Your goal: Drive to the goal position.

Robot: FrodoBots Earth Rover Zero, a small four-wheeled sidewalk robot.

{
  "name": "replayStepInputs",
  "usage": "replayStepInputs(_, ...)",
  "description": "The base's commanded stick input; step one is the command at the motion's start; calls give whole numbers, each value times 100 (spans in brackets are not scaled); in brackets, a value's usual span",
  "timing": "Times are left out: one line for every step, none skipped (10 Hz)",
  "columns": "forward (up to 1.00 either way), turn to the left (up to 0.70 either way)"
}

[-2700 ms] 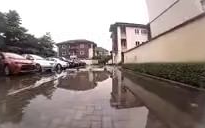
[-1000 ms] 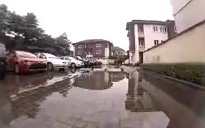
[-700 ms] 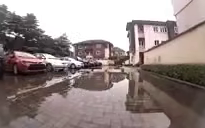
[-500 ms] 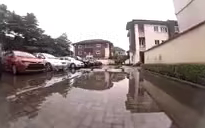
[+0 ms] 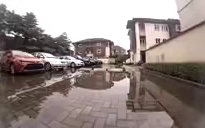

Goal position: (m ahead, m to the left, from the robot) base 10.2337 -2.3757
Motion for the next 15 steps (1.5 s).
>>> replayStepInputs(50,0)
replayStepInputs(50,0)
replayStepInputs(50,0)
replayStepInputs(50,0)
replayStepInputs(50,0)
replayStepInputs(50,0)
replayStepInputs(50,0)
replayStepInputs(50,0)
replayStepInputs(50,0)
replayStepInputs(50,0)
replayStepInputs(50,0)
replayStepInputs(50,0)
replayStepInputs(50,0)
replayStepInputs(50,0)
replayStepInputs(50,-32)
